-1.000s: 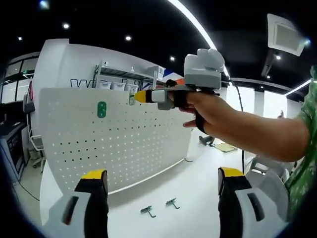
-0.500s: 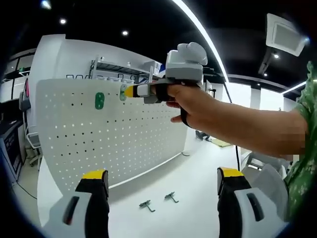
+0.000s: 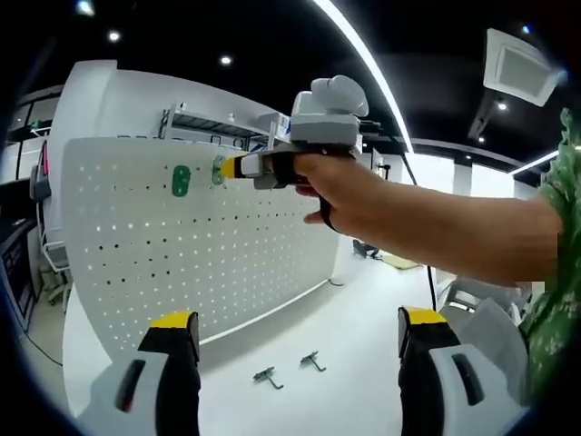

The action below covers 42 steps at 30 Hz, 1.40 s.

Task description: Insert the hook assembly into the mounting plate slot until the hook locks in place.

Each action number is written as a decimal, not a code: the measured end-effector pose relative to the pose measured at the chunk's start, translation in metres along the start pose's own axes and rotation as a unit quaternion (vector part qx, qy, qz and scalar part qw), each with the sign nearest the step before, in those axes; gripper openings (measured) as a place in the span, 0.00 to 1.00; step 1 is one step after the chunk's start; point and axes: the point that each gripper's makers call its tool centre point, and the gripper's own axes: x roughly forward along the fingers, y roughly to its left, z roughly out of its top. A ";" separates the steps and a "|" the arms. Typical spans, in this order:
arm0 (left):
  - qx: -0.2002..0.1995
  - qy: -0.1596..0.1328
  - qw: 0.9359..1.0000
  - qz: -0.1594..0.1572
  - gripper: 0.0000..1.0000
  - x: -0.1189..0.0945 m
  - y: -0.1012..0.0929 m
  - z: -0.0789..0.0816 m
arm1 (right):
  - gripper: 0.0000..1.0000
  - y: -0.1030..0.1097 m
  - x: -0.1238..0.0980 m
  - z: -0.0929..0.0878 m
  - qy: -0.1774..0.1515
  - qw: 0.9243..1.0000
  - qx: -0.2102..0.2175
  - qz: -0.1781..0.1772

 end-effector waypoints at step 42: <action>-0.009 0.007 1.000 -0.009 0.92 0.004 0.006 -0.010 | 0.01 0.000 0.011 -0.008 0.014 1.000 -0.005 -0.012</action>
